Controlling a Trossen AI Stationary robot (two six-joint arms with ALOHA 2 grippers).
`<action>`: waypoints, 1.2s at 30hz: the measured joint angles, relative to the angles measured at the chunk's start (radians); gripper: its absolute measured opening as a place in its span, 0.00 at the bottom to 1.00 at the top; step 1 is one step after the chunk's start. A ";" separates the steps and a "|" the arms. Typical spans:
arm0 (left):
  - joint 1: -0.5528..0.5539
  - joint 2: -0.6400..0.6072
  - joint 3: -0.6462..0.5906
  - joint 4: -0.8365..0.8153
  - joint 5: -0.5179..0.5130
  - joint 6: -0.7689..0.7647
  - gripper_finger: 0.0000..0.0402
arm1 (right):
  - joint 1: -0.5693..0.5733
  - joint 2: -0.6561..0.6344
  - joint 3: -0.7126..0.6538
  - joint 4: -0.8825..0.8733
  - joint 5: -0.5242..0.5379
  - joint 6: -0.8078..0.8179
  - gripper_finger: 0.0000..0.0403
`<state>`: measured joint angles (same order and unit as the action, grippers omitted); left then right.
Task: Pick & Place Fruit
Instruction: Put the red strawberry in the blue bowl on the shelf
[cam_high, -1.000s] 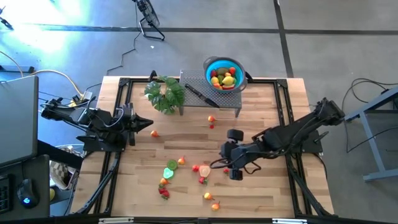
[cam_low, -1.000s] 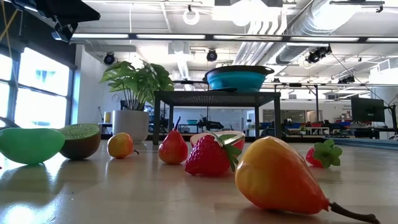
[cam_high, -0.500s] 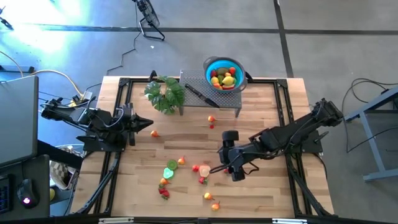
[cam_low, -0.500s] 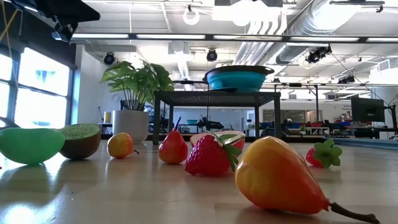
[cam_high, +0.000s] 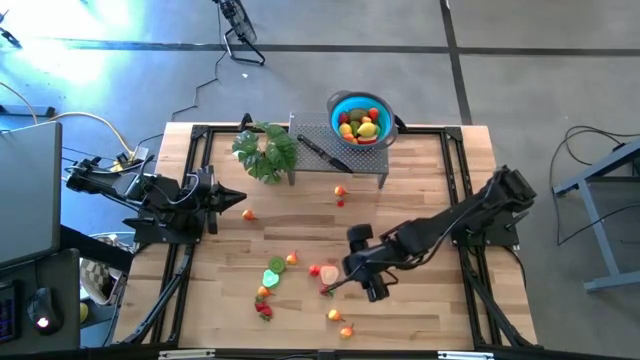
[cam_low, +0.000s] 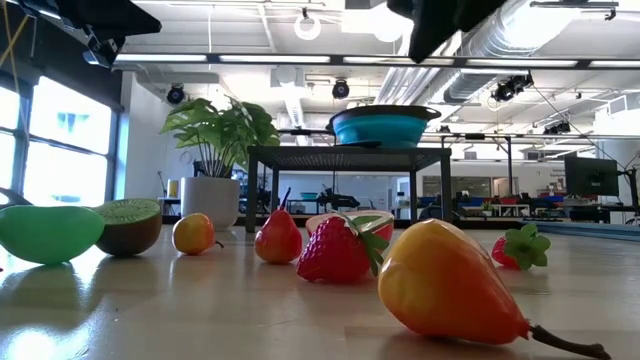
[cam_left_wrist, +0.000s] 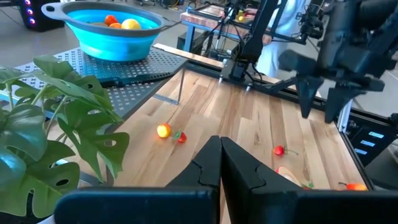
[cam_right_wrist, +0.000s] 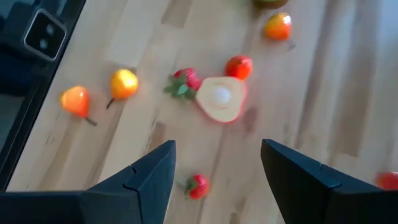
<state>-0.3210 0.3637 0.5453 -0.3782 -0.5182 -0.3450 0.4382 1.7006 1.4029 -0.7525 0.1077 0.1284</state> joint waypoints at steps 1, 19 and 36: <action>0.000 0.000 0.000 0.000 0.000 0.000 0.00 | 0.004 0.009 0.000 0.000 -0.010 -0.001 0.57; 0.000 0.000 0.000 -0.004 0.002 0.000 0.00 | 0.049 0.153 0.000 -0.047 -0.029 -0.151 0.57; 0.000 0.001 0.000 -0.045 0.003 0.000 0.00 | 0.064 0.238 0.000 -0.063 -0.059 -0.267 0.57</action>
<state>-0.3210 0.3645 0.5453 -0.4235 -0.5150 -0.3454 0.5023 1.9385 1.4025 -0.8155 0.0490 -0.1390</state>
